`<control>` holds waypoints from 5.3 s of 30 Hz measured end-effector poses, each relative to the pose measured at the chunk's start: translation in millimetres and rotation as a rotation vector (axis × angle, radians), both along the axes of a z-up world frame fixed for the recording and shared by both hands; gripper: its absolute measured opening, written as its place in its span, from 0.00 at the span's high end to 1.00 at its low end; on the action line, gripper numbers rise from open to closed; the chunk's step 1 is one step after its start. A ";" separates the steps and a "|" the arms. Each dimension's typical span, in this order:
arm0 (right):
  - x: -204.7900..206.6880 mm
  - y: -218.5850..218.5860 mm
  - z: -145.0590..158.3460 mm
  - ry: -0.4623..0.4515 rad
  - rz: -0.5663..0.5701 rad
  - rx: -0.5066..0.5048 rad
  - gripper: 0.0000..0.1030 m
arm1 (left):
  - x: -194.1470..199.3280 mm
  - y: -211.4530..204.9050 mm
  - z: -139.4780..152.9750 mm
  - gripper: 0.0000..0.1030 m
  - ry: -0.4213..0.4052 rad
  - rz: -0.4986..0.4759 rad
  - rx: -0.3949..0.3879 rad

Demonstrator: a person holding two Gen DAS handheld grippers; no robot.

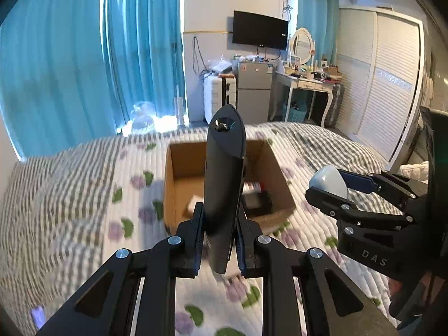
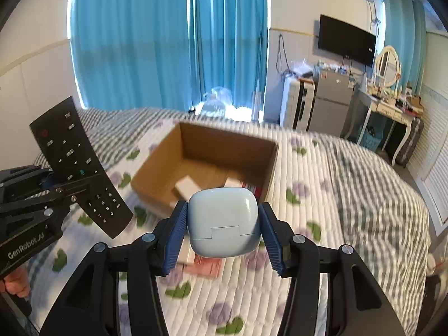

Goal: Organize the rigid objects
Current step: 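Carry the remote and earbud case over the box and release both, then grasp the white plug charger with the left tool, then grasp the pink rose-printed card with the right tool while the left holds the charger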

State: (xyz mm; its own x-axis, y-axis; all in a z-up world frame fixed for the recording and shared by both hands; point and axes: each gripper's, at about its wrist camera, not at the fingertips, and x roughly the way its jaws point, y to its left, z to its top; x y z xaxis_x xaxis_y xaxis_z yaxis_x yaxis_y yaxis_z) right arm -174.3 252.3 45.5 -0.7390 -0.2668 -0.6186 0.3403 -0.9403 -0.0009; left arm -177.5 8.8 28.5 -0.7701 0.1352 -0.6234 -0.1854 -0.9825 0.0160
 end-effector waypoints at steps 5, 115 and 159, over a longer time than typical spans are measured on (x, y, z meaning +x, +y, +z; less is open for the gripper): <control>-25.6 -1.5 11.2 0.034 0.009 0.003 0.51 | -51.1 6.8 4.0 0.81 -0.052 -0.028 -0.047; -40.9 54.4 -162.9 -0.174 -0.260 0.076 0.00 | -18.2 27.7 -210.0 0.48 -0.326 0.111 0.054; -45.0 -49.0 -202.1 -0.285 -0.021 0.136 0.31 | 14.4 -22.1 -168.7 0.49 -0.182 0.301 -0.057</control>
State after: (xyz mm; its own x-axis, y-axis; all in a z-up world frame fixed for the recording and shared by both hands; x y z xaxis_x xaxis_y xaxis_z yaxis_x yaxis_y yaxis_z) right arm -219.3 203.3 -156.6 -0.5351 -0.1540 -0.8306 0.3258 -0.9448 -0.0347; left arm -163.1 -13.3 -140.2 -0.6455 -0.1198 -0.7543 0.1076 -0.9920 0.0655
